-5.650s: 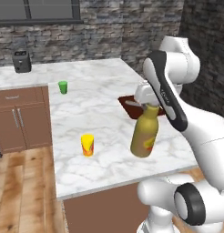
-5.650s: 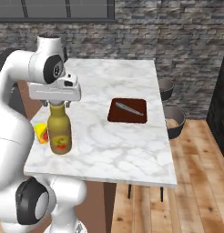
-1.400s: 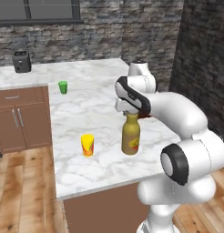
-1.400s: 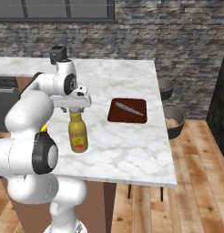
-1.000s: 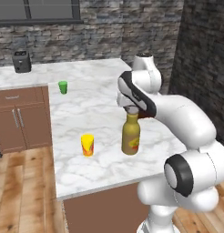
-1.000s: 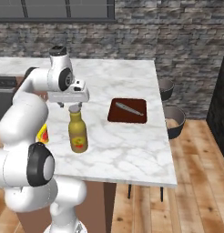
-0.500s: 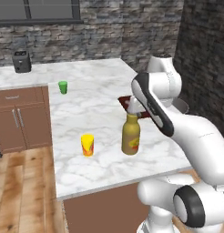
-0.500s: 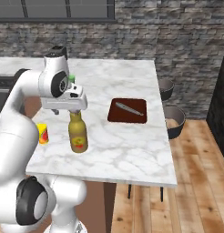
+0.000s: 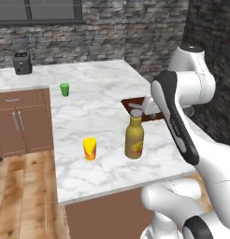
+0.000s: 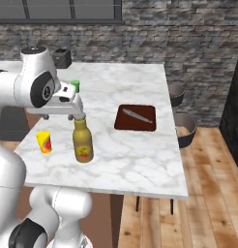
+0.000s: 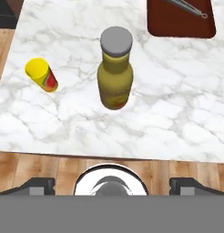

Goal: Place the drinks on the dining counter in a tight cluster.

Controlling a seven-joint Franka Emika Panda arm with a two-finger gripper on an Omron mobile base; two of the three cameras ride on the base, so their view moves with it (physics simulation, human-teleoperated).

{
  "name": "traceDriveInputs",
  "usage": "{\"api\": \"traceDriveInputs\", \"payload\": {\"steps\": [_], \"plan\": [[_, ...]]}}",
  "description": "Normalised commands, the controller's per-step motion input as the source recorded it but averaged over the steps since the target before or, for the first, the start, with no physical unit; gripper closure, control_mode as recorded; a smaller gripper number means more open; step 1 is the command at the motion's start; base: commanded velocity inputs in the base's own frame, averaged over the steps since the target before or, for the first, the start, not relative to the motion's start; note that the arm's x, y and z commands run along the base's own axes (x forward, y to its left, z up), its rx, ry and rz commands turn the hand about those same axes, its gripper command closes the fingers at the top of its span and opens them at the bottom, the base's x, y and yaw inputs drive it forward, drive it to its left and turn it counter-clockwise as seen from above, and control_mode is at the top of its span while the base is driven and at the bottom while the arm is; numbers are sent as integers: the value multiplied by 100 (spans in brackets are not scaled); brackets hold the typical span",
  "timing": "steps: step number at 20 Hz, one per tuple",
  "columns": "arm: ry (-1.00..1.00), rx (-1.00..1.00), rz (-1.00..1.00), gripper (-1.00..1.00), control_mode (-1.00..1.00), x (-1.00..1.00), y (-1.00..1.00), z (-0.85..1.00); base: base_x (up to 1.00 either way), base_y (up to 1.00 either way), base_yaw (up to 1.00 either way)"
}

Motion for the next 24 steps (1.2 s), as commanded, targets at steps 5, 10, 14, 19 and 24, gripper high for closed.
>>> {"api": "traceDriveInputs", "payload": {"steps": [5, 10, 14, 19, 24], "plan": [[-4, 0, 0, -100, -100, -10, 0, 8, 0, 0, 0], [1, 0, 0, -100, -100, -11, 0, 0, 0, 0, 0], [0, 0, 1, -100, 100, -19, 0, 0, -75, 14, 8], [0, 0, 0, -100, 100, 0, 0, 0, -100, 36, 18], [0, 0, 0, -100, 100, 0, 0, 0, -100, 30, 23]]}}
